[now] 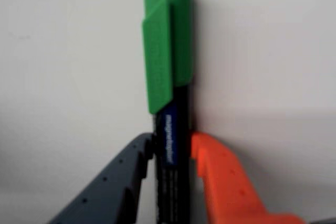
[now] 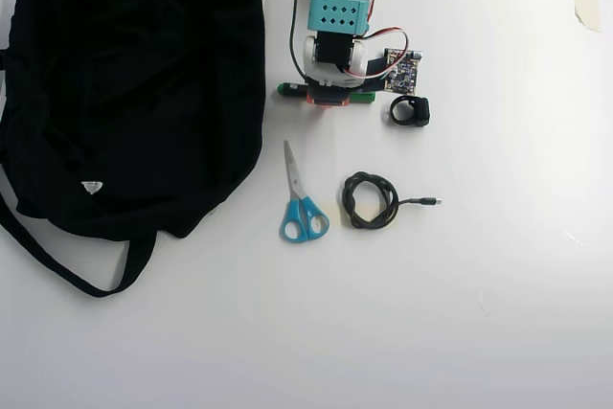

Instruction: Put the green marker into the black bag

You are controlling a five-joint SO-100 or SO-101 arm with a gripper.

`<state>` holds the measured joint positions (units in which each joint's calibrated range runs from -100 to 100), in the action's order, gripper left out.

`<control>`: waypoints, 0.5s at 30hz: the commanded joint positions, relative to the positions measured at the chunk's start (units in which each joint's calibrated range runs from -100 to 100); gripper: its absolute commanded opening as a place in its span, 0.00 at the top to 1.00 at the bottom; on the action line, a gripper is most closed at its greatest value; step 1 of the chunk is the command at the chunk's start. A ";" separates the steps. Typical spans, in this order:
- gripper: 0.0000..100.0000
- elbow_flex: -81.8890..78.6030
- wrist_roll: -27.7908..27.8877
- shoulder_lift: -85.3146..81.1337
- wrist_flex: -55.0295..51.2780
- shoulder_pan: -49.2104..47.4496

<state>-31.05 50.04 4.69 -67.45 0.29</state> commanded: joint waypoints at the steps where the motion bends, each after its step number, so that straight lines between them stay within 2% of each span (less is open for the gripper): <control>1: 0.98 1.76 -0.33 -0.38 -0.16 0.23; 15: 0.98 3.20 -0.64 -1.54 -0.68 0.15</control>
<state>-30.74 49.60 4.77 -67.45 0.22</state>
